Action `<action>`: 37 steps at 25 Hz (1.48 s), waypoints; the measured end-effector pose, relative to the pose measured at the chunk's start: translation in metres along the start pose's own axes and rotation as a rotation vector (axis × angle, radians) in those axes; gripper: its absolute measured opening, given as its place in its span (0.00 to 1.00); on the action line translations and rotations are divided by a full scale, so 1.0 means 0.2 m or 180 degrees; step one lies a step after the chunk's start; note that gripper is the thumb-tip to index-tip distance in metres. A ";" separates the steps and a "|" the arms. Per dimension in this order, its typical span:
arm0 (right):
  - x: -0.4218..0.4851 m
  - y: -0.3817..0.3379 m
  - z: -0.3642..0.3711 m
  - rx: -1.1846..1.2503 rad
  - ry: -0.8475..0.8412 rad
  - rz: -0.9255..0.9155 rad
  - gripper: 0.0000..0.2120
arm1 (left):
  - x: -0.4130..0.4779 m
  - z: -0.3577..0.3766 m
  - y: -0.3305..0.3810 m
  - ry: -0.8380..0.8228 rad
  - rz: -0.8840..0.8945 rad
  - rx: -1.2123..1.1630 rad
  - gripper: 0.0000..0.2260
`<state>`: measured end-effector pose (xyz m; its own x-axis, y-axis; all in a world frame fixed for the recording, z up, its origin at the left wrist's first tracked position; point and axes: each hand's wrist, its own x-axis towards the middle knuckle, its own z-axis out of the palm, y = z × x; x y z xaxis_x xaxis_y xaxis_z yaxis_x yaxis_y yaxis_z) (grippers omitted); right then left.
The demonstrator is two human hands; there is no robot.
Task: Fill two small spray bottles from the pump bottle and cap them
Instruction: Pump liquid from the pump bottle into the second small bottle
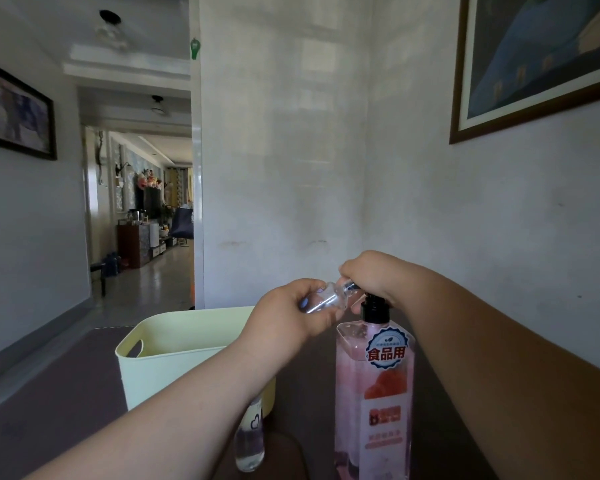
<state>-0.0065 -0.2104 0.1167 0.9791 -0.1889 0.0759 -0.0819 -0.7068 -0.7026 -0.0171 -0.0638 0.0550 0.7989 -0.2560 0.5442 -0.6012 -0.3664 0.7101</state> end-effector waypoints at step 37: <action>-0.02 0.01 -0.03 0.0449 0.0184 0.0029 0.17 | -0.02 0.01 0.01 -0.0029 0.0130 -0.0241 0.09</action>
<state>-0.0116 -0.2149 0.1181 0.9657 -0.2366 0.1068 -0.0598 -0.6029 -0.7956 -0.0218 -0.0649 0.0530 0.7736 -0.2777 0.5695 -0.6326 -0.2869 0.7194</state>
